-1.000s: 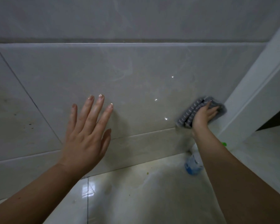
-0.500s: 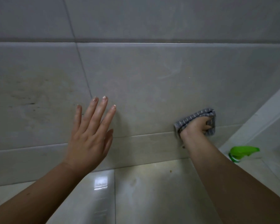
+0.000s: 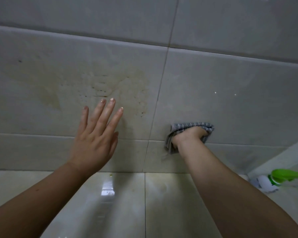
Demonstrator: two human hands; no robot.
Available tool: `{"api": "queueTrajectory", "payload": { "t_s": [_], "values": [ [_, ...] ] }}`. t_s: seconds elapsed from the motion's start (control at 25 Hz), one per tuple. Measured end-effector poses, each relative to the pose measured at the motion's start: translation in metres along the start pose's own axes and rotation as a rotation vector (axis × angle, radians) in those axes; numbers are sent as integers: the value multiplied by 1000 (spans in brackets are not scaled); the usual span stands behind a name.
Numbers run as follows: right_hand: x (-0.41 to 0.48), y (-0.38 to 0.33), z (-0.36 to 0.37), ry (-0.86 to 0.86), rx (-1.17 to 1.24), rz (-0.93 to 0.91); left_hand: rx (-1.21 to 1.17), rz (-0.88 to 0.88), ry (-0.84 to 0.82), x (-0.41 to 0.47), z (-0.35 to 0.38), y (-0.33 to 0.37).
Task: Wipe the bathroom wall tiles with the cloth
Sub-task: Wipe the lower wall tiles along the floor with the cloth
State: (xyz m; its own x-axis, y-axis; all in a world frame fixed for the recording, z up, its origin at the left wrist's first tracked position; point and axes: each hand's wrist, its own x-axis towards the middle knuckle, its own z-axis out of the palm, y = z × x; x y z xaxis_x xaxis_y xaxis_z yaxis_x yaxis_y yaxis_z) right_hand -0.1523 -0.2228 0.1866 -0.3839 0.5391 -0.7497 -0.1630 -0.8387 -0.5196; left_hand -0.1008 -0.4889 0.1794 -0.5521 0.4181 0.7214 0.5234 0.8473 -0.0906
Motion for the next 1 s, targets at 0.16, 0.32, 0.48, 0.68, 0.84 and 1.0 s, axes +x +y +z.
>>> {"api": "queueTrajectory", "payload": {
  "t_s": [0.16,0.32,0.48,0.68,0.84,1.0],
  "values": [
    [-48,38,11,-129,-102,63,3,-8,9,-7,-15,-16],
    [-82,51,20,-310,-42,224,21,-24,21,-9,-35,-34],
    [-117,38,21,-542,-158,159,17,-117,84,4,-56,-43],
    [-166,25,48,-478,-209,-117,8,-164,83,10,-77,-40],
    [-168,43,40,-146,-621,-713,75,-178,19,8,-91,-40],
    [-150,67,27,-220,-819,-1383,150,-139,-31,16,-113,-36]
  ]
}}
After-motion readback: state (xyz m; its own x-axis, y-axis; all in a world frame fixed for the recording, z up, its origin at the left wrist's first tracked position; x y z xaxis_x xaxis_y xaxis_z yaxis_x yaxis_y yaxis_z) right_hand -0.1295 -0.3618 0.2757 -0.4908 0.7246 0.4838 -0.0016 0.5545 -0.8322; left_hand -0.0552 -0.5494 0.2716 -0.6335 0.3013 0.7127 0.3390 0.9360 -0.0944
